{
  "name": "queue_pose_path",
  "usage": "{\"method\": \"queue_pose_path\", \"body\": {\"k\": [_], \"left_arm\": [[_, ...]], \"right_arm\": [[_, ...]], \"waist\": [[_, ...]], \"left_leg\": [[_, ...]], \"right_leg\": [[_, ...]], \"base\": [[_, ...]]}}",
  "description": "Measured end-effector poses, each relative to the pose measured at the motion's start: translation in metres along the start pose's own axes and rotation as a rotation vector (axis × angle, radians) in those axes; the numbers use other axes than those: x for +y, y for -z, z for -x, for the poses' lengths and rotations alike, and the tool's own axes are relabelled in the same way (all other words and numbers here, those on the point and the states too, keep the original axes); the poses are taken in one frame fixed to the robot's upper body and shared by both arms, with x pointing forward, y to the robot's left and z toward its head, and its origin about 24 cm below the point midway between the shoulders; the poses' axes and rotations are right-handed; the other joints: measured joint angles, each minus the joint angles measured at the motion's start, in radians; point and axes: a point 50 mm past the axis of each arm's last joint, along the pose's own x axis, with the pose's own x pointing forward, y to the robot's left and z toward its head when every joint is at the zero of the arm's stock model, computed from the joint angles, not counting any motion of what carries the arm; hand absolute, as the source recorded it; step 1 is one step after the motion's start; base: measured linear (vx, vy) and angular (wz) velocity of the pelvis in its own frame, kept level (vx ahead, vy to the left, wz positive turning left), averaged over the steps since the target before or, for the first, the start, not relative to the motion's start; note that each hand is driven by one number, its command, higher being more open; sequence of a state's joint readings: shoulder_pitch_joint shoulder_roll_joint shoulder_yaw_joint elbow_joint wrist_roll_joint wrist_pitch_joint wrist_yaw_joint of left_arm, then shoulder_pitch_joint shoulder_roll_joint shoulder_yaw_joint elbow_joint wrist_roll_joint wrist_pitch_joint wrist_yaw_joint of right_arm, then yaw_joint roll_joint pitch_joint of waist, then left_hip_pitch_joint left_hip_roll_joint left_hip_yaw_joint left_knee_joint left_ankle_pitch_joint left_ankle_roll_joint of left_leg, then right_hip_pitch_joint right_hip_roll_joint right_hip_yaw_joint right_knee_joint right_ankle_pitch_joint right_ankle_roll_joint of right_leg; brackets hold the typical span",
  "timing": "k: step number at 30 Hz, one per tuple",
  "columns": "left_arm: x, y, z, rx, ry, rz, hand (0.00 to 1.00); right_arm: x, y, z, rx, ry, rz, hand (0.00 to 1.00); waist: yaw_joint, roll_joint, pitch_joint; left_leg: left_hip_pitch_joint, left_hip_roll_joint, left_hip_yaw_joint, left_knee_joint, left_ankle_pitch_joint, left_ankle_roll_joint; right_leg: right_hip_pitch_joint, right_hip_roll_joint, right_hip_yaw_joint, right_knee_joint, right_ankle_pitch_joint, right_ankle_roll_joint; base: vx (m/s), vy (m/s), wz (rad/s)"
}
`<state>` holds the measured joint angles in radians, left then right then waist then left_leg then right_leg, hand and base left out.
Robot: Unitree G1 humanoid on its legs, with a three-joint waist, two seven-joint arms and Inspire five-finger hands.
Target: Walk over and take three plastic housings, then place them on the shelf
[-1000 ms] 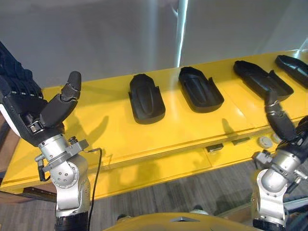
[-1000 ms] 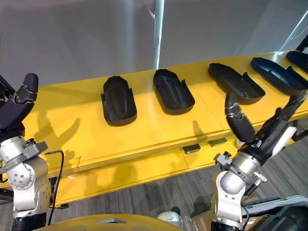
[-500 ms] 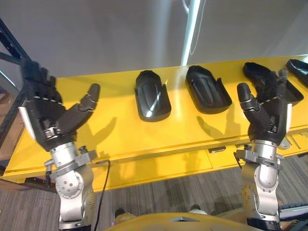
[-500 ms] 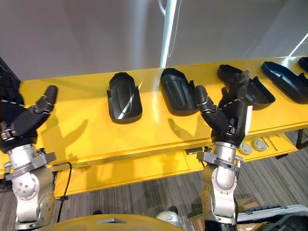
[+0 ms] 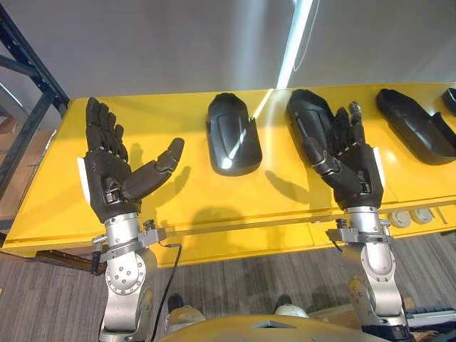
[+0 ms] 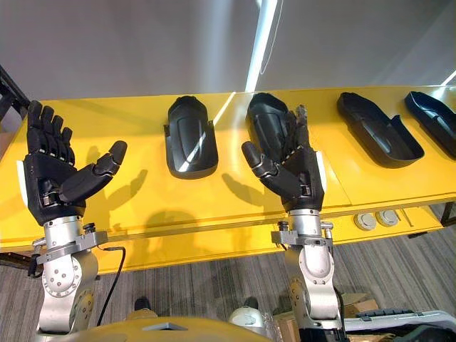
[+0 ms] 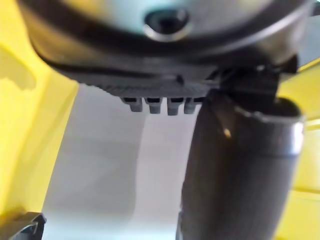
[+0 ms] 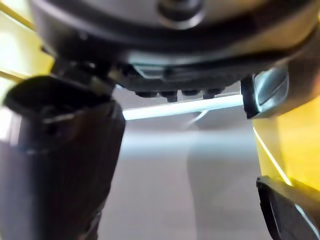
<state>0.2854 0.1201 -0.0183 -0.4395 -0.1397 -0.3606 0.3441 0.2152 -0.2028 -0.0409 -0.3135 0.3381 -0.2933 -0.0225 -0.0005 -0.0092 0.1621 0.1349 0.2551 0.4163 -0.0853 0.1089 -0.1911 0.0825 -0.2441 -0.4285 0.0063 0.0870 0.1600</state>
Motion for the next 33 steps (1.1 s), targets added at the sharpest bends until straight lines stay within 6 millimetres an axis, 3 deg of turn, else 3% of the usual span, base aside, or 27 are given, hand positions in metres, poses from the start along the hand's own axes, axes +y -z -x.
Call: {"method": "queue_pose_path", "body": {"k": [5,9,12,22,28,33], "left_arm": [[0.006,-0.002,-0.002,-0.015,-0.012,-0.022,1.00],[0.015,-0.005,-0.005,-0.029,-0.047,-0.050,1.00],[0.018,-0.006,-0.007,-0.042,-0.049,-0.070,1.00],[0.022,-0.008,-0.009,-0.050,-0.069,-0.085,1.00],[0.023,-0.007,-0.009,-0.047,-0.081,-0.087,1.00],[0.020,-0.006,-0.008,-0.045,-0.080,-0.080,1.00]], "right_arm": [[-0.022,-0.009,0.017,0.009,0.074,0.061,1.00],[-0.029,-0.020,0.028,0.010,0.012,0.059,1.00],[-0.027,-0.018,0.031,0.047,-0.056,0.049,1.00],[-0.024,-0.003,0.041,0.224,-0.229,0.043,1.00],[-0.020,0.020,0.050,0.329,-0.246,-0.009,1.00],[-0.001,0.019,0.038,0.262,-0.321,-0.042,1.00]], "waist": [[-0.017,0.003,-0.002],[-0.048,0.006,-0.004],[-0.064,0.005,-0.006],[-0.063,0.011,-0.009],[-0.057,0.020,-0.014],[-0.058,0.035,-0.026]], "left_leg": [[0.018,0.001,0.051,0.000,-0.014,-0.002],[0.041,0.001,0.092,0.000,-0.019,-0.009],[0.046,0.001,0.113,0.001,-0.026,-0.010],[0.046,0.001,0.131,0.001,-0.037,-0.012],[0.045,0.001,0.129,0.001,-0.038,-0.011],[0.046,0.001,0.122,0.001,-0.037,-0.010]], "right_leg": [[-0.030,0.002,0.054,0.009,-0.007,-0.002],[-0.039,0.006,0.092,0.009,-0.001,0.005],[-0.051,0.009,0.112,0.010,0.000,0.006],[-0.065,0.012,0.127,0.009,0.000,0.007],[-0.063,0.012,0.126,0.009,-0.001,0.006],[-0.057,0.012,0.120,0.009,-0.001,0.007]], "base": [[0.00,0.016,-0.29],[0.03,0.014,-0.30],[0.02,0.012,-0.18],[0.01,0.002,-0.04],[0.00,0.000,0.00],[0.00,-0.001,0.03]]}}
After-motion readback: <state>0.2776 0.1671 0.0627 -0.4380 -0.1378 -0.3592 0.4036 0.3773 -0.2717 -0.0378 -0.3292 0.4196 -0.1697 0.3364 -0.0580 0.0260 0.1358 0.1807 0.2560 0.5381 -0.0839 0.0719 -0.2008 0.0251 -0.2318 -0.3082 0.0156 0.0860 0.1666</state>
